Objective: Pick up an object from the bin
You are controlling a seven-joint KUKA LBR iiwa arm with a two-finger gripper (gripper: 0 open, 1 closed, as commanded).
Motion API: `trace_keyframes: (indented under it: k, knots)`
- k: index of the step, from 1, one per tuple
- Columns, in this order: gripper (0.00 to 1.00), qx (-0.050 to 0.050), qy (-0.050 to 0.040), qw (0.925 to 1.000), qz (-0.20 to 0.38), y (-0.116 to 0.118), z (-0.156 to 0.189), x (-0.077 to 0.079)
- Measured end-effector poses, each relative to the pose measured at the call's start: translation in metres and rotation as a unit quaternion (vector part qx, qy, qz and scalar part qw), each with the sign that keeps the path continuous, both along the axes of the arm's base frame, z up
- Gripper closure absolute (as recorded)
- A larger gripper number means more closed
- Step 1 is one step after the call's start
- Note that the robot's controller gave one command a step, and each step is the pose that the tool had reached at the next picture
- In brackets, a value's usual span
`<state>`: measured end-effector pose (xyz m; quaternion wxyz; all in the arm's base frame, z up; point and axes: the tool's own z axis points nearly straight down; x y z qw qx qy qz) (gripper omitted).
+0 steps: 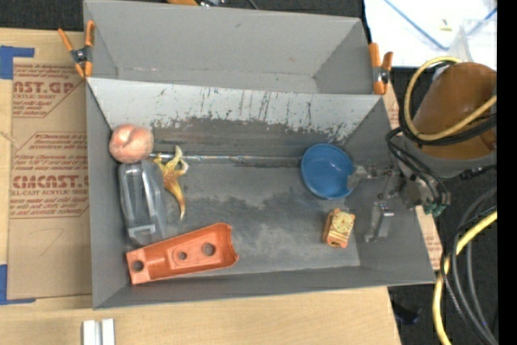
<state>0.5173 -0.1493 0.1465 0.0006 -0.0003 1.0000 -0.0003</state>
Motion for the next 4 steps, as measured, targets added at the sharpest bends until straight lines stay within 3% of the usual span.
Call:
trace_keyframes:
  k: [1, 2, 3, 4]
  knots:
    - [0.0, 0.0, 0.0, 1.0, 0.0, 0.0, 0.0, 0.0]
    - [1.0, 0.0, -0.0004, 0.9933, 0.115, 0.029, -0.029, 0.017]
    - [0.0, 0.0, -0.0004, 0.9933, 0.115, 0.029, -0.029, 0.017]
    - [0.0, 0.0, -0.0004, 0.9933, 0.115, 0.029, -0.029, 0.017]
